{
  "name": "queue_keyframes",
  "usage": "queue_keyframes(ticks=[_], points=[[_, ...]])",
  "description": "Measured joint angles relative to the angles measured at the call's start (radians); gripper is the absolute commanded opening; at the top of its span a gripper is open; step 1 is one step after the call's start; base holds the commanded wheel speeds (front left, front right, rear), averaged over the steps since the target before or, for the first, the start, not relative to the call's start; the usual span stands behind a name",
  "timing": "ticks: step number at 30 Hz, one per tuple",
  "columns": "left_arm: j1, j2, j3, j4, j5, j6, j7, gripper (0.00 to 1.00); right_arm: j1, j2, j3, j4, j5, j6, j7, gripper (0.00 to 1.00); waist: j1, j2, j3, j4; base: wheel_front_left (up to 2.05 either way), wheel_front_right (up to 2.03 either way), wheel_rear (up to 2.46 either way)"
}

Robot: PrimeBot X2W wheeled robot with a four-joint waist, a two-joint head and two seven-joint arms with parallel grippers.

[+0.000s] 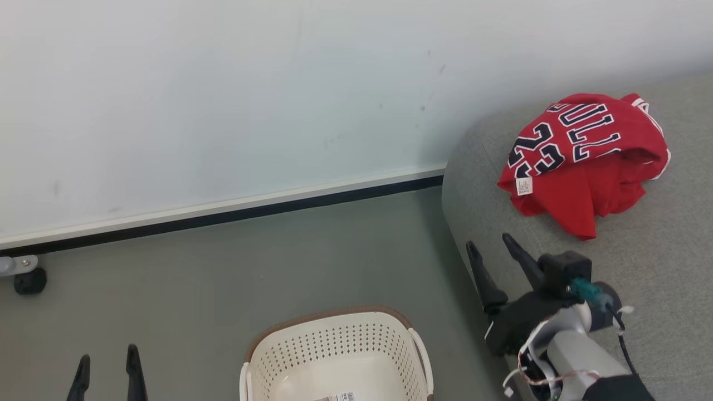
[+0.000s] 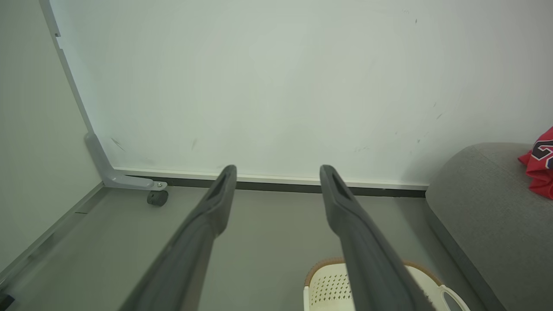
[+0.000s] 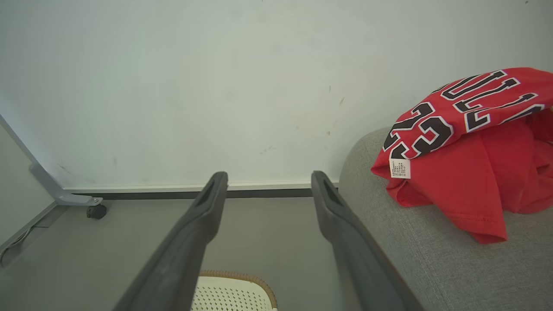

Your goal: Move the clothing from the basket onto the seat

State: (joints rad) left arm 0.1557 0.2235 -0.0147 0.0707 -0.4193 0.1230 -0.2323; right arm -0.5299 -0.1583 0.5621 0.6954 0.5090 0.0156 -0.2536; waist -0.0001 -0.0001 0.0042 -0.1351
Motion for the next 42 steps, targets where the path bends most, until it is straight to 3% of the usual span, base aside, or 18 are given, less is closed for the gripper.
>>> queue_keyframes(ticks=[5,19,42], points=[[0.054,-0.020,0.009,-0.025,0.006,0.000,-0.007,1.00,0.116,-0.010,-0.002,-0.122,-0.025,-0.039,0.000,1.00,-0.0001,0.0002,-0.023,0.002,0.00,0.00,0.00],[0.080,-0.038,0.016,-0.056,0.044,0.000,-0.011,1.00,0.322,-0.053,-0.047,-0.364,-0.067,-0.105,0.000,1.00,0.0001,0.0002,-0.041,-0.011,0.00,0.00,0.00],[0.079,-0.039,0.021,-0.072,0.085,0.001,-0.007,1.00,0.381,-0.066,-0.118,-0.524,-0.114,-0.130,0.000,1.00,0.0001,0.0002,-0.024,-0.008,0.00,0.00,0.00]])
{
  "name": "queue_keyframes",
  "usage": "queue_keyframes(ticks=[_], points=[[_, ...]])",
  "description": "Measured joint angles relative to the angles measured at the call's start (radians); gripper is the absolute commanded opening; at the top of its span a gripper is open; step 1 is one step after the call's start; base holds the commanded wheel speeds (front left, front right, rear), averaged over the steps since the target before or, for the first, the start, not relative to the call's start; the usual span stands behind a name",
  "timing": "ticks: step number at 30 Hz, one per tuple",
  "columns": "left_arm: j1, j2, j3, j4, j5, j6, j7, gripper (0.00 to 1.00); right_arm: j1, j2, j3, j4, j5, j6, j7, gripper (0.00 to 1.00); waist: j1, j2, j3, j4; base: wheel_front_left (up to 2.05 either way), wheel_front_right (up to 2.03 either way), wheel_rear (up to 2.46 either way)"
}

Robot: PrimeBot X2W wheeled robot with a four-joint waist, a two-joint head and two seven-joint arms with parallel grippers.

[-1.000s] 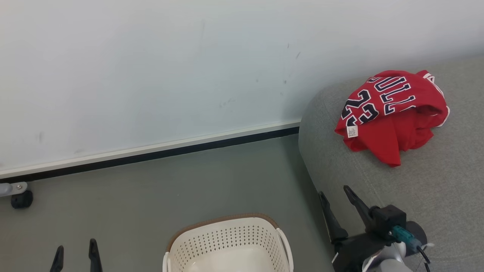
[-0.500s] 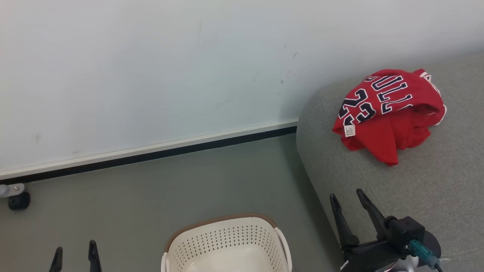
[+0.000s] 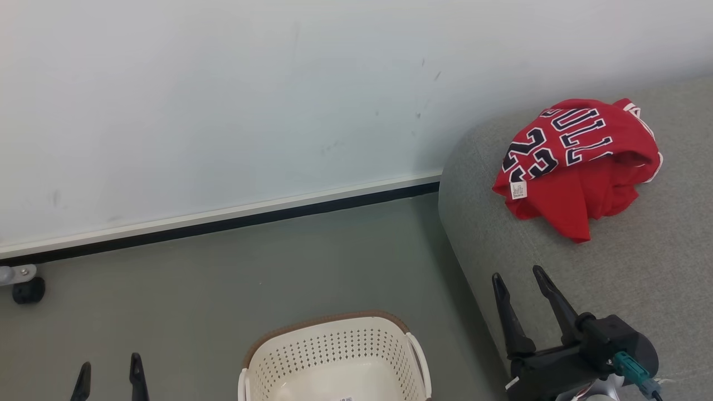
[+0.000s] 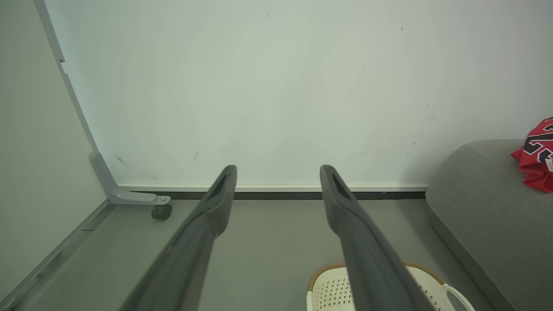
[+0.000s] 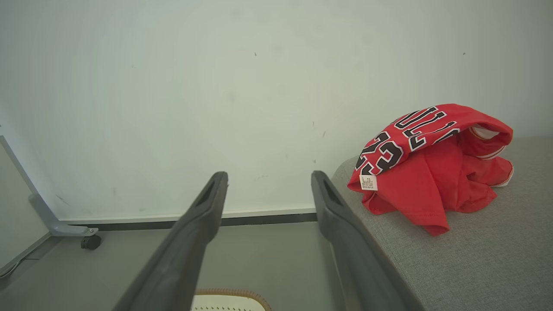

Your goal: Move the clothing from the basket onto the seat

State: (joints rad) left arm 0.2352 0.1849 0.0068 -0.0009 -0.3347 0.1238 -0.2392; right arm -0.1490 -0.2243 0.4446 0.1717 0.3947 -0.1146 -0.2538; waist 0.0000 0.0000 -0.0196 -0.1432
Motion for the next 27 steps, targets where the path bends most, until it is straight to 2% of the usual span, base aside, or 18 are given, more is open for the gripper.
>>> queue_keyframes(ticks=[1,2,3,4,5,6,7,8,17,27], points=[[0.000,0.000,0.001,0.000,0.002,0.000,0.000,0.95,0.000,0.000,-0.003,-0.003,0.000,0.000,0.000,1.00,0.0000,0.0000,0.001,0.000,0.00,0.00,0.00],[0.000,0.000,0.002,0.000,0.002,0.000,0.002,0.95,0.001,0.000,-0.006,-0.004,0.000,0.000,0.000,1.00,0.0000,0.0000,0.001,0.000,0.00,0.00,0.00],[0.000,0.000,0.002,-0.001,0.003,0.000,0.007,0.88,0.001,0.000,-0.009,-0.006,-0.001,-0.001,0.000,1.00,0.0000,0.0000,0.001,0.000,0.00,0.00,0.00],[0.000,0.000,0.002,-0.001,0.003,0.000,0.009,0.72,0.002,0.000,-0.011,-0.008,-0.002,-0.001,0.000,1.00,0.0000,0.0000,0.002,0.000,0.00,0.00,0.00],[0.000,0.000,0.003,-0.001,0.003,0.001,0.010,0.65,0.004,0.000,-0.013,-0.011,-0.005,-0.001,0.000,1.00,0.0000,0.0000,0.002,0.000,0.00,0.00,0.00],[0.000,0.000,0.003,-0.001,0.003,0.000,0.011,0.51,0.008,0.000,-0.015,-0.013,-0.007,-0.001,0.000,1.00,0.0000,0.0000,0.002,0.000,0.00,0.00,0.00],[0.000,0.000,0.004,-0.001,0.004,0.001,0.012,0.45,0.014,0.000,-0.016,-0.015,-0.008,-0.001,0.000,1.00,0.0000,0.0000,0.002,0.000,0.00,0.00,0.00],[0.000,0.000,0.006,-0.002,0.010,0.001,0.015,0.00,0.018,0.000,-0.017,-0.016,-0.008,-0.001,0.000,0.00,0.0000,0.0000,0.002,0.000,0.00,0.00,0.00],[0.000,-0.034,-0.004,0.065,0.007,-0.008,0.027,0.00,0.079,0.023,-0.012,0.056,0.005,0.002,0.016,0.00,0.0000,0.0000,0.003,0.000,0.00,0.00,0.00],[-0.009,-0.045,0.005,0.088,-0.124,-0.028,0.062,0.00,0.078,0.039,-0.075,0.060,0.128,0.027,0.052,0.00,0.0000,0.0000,0.005,0.017,0.00,0.00,0.00]])
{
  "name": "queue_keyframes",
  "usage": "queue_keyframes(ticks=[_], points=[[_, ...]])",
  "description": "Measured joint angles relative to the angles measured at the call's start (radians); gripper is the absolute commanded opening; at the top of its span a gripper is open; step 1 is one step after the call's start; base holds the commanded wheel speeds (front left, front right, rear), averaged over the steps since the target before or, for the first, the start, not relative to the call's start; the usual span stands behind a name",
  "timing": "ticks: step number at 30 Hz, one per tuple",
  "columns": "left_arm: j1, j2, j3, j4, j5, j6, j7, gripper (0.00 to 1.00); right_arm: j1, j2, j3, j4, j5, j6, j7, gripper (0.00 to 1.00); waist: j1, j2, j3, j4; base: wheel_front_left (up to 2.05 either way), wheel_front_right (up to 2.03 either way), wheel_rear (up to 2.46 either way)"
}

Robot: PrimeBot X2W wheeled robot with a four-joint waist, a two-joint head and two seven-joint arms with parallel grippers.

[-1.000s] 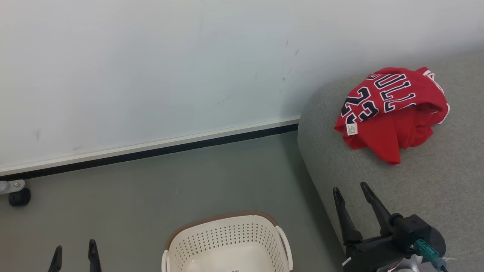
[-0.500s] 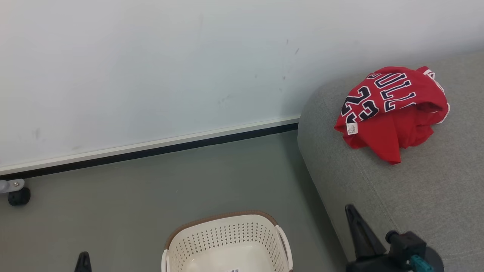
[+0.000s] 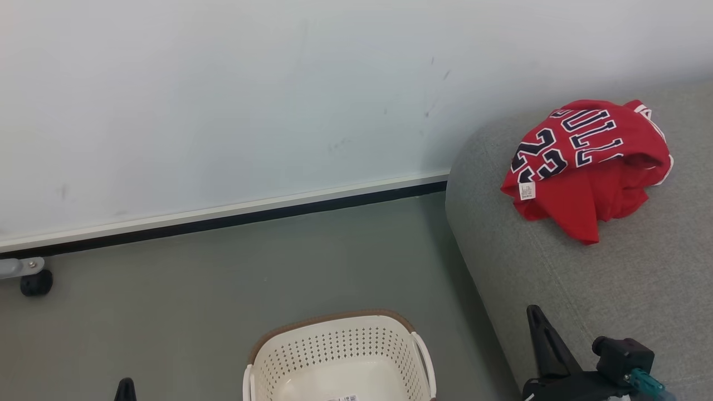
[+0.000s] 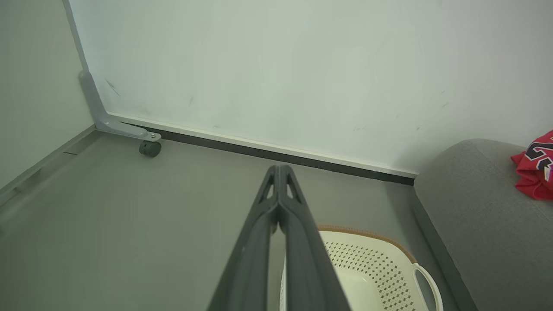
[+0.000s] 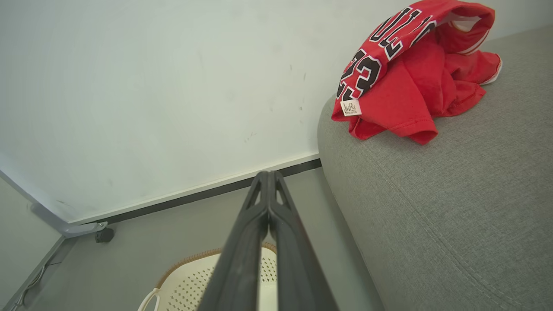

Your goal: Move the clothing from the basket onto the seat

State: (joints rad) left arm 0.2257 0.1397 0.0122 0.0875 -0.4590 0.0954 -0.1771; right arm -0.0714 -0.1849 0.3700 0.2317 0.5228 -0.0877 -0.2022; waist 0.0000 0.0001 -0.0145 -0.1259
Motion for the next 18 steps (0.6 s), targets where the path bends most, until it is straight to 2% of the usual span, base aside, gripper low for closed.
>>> queue_keyframes(ticks=[18], points=[[-0.063,-0.017,0.017,0.040,-0.242,-0.044,0.063,0.00,-0.001,0.029,-0.107,0.013,0.229,0.041,0.071,0.00,0.0002,0.0000,0.003,0.027,0.00,0.00,0.00]])
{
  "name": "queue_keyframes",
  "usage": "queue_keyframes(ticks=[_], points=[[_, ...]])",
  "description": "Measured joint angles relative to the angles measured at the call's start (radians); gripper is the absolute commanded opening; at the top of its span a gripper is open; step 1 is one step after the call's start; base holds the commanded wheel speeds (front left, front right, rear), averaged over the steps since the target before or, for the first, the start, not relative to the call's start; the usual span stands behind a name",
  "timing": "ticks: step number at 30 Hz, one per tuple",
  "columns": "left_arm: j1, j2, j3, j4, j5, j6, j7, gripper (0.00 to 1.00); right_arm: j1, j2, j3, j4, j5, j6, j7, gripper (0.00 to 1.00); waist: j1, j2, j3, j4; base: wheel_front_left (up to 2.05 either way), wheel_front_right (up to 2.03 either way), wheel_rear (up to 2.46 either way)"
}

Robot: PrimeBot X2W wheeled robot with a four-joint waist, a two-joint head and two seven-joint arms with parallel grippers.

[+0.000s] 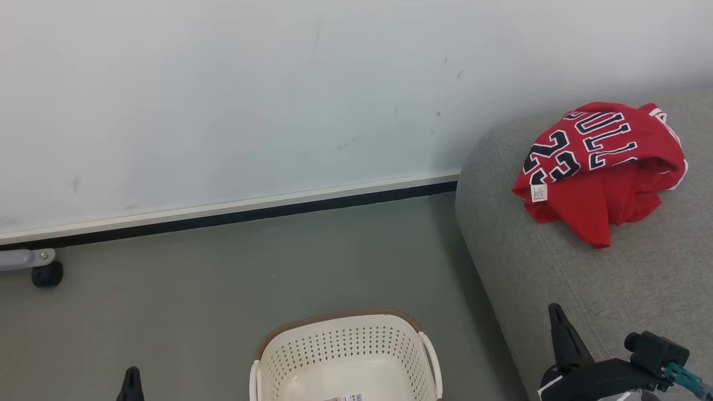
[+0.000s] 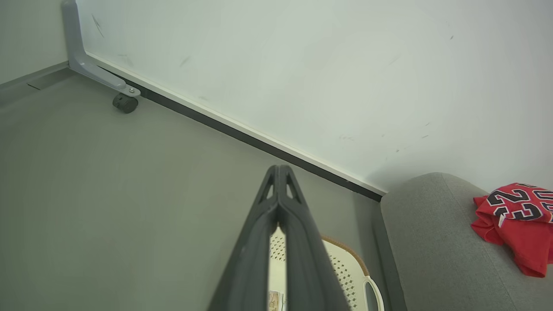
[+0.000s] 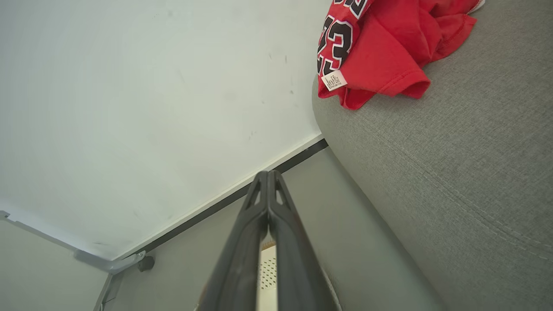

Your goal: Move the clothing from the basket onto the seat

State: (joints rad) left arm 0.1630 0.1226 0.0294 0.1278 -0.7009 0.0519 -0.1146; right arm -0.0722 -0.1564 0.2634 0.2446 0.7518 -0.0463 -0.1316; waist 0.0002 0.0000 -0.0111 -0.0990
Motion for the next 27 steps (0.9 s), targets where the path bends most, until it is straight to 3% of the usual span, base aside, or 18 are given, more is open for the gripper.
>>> queue_keyframes(ticks=[27], points=[[-0.098,-0.031,0.027,0.067,-0.369,-0.071,0.097,0.00,-0.002,0.045,-0.164,0.022,0.346,0.066,0.105,0.00,0.0000,0.0000,0.005,0.041,0.00,0.00,0.00]])
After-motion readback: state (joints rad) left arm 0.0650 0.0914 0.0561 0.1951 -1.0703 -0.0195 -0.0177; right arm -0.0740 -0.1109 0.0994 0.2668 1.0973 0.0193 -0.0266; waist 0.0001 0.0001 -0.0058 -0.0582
